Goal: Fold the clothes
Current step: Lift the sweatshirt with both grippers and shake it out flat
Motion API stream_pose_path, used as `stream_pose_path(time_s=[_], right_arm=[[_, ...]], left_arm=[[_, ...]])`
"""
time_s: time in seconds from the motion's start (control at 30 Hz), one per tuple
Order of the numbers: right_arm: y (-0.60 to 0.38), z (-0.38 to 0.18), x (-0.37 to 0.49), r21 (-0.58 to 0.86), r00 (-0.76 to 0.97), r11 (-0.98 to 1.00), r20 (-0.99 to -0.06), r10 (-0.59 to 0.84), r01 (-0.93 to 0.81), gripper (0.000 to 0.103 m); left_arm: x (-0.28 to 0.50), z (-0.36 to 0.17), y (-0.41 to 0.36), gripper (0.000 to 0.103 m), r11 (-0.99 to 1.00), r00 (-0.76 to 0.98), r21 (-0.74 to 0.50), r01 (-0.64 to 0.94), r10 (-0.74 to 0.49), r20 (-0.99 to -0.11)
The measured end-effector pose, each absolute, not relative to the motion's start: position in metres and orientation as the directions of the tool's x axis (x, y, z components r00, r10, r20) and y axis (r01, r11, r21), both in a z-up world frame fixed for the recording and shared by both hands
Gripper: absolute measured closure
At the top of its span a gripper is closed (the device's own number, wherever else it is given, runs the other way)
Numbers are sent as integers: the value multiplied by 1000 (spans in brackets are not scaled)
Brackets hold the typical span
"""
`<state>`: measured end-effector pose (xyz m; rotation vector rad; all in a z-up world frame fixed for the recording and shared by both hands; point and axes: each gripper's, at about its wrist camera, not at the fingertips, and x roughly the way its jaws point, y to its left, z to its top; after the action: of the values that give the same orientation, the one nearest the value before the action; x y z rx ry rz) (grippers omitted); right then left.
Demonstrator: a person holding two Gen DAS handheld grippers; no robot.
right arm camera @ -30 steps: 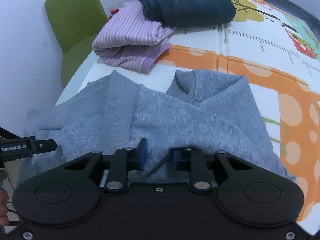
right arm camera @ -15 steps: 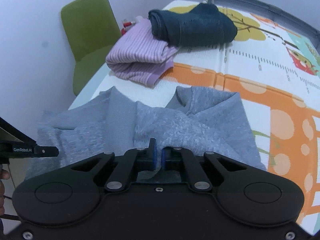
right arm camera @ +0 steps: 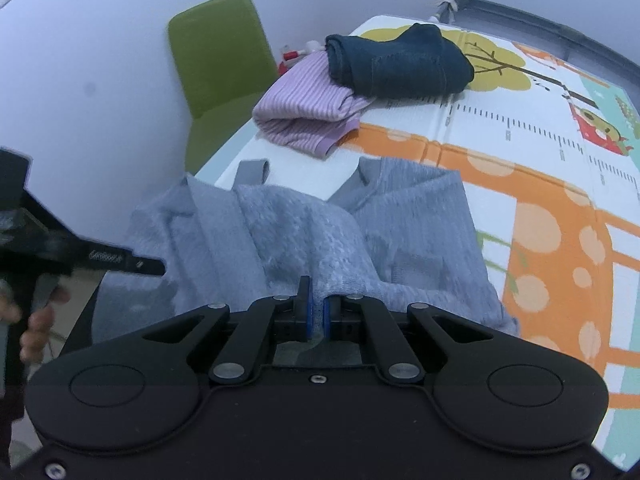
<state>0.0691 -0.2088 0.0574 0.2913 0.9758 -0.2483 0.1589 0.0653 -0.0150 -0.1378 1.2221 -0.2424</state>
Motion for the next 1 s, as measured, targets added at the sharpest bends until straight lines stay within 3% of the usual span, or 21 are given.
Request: stream_pose_path(time_s=[0.13, 0.3, 0.4, 1.0], right_arm=[[-203, 66, 36, 126, 523, 940, -850, -62, 317, 98], [-198, 70, -2, 104, 486, 946, -872, -62, 308, 98], [-194, 68, -23, 95, 450, 948, -891, -56, 305, 98], [-193, 25, -105, -52, 253, 960, -959, -125, 275, 98]], left_arm=[[145, 0, 60, 84, 963, 344, -230, 136, -264, -901], [131, 23, 51, 57, 965, 401, -200, 172, -254, -880], [128, 30, 42, 52, 967, 419, -171, 187, -236, -877], [140, -4, -36, 49, 944, 296, -153, 292, -241, -924]])
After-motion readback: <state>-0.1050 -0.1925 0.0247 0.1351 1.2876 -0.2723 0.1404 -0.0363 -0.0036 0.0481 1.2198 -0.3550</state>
